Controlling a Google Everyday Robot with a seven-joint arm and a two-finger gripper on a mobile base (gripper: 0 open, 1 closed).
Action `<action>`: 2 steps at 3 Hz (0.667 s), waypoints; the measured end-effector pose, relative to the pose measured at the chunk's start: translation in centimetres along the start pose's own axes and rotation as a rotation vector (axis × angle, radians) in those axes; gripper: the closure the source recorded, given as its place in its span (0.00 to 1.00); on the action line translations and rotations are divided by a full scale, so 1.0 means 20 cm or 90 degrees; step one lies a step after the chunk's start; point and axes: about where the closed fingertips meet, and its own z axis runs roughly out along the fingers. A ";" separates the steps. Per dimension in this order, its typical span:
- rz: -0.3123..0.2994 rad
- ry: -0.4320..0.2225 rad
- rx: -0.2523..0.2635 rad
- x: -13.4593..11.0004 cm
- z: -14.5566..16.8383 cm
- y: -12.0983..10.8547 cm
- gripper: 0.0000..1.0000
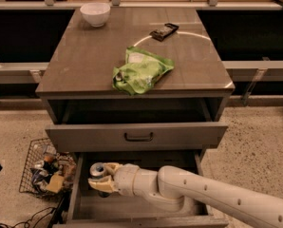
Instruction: Place redbull can into middle drawer
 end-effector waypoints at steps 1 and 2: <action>0.011 -0.008 -0.013 0.11 0.15 -0.07 1.00; 0.028 -0.022 -0.033 0.24 0.29 -0.12 1.00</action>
Offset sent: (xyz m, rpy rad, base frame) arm 0.0504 0.0590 -0.1040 0.0984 0.0644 0.0598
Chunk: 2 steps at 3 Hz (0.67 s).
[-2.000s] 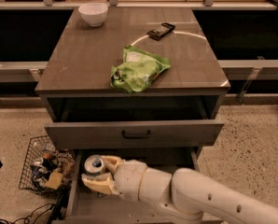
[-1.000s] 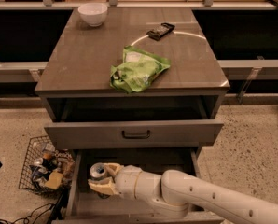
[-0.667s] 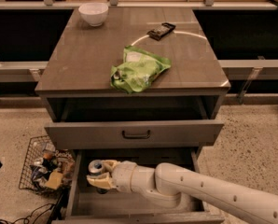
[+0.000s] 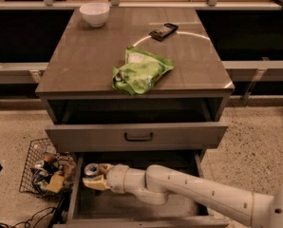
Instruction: Place redbull can into middle drawer
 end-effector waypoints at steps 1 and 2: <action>0.011 -0.003 -0.018 0.16 0.10 -0.03 1.00; 0.010 0.008 -0.016 0.25 0.09 -0.04 1.00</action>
Offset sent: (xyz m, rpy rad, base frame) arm 0.0005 -0.0005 -0.0749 -0.0247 0.0261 0.0180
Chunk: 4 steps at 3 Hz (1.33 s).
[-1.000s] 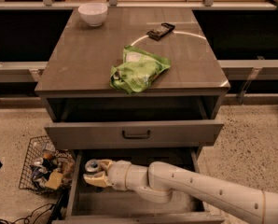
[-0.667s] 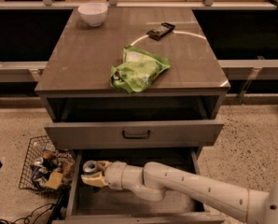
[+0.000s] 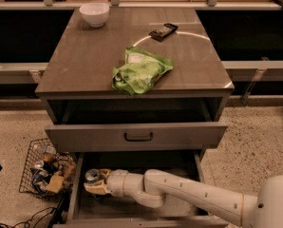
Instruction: Place redbull can into middle drawer
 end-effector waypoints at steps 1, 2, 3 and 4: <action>-0.001 0.005 0.011 0.10 -0.06 -0.02 1.00; -0.014 0.004 0.024 0.16 -0.12 -0.03 0.98; -0.014 0.004 0.022 0.16 -0.12 -0.03 0.75; -0.014 0.003 0.020 0.16 -0.11 -0.02 0.53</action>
Offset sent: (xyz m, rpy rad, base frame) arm -0.0102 -0.0510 -0.0411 -0.0333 -0.0504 -0.0548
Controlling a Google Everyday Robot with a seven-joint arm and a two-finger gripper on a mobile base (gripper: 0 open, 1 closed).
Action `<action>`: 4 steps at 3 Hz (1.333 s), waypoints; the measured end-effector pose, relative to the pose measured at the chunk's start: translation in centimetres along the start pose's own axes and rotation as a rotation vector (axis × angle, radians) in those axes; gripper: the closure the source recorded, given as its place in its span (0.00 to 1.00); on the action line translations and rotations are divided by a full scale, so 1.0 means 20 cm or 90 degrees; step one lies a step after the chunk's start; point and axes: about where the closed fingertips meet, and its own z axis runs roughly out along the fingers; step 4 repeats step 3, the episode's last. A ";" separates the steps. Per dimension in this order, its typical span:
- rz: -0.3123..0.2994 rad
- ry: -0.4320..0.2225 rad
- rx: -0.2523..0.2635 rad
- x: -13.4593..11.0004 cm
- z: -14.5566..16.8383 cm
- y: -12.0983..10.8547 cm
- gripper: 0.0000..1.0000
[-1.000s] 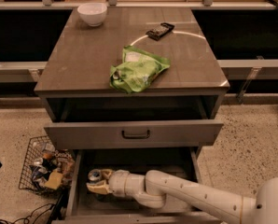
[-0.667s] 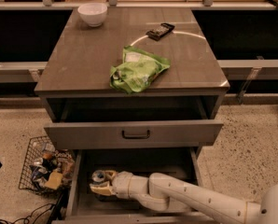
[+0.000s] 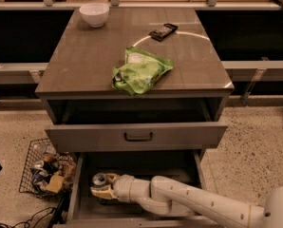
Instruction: Place redbull can into middle drawer
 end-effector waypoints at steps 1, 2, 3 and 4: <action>0.000 0.000 -0.002 0.00 0.01 0.00 0.29; 0.000 -0.001 -0.004 -0.01 0.01 0.01 0.01; 0.000 -0.001 -0.004 -0.01 0.01 0.01 0.00; 0.000 -0.001 -0.004 -0.01 0.01 0.01 0.00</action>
Offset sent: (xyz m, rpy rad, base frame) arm -0.0005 0.0013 0.0004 0.0012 0.0001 0.0022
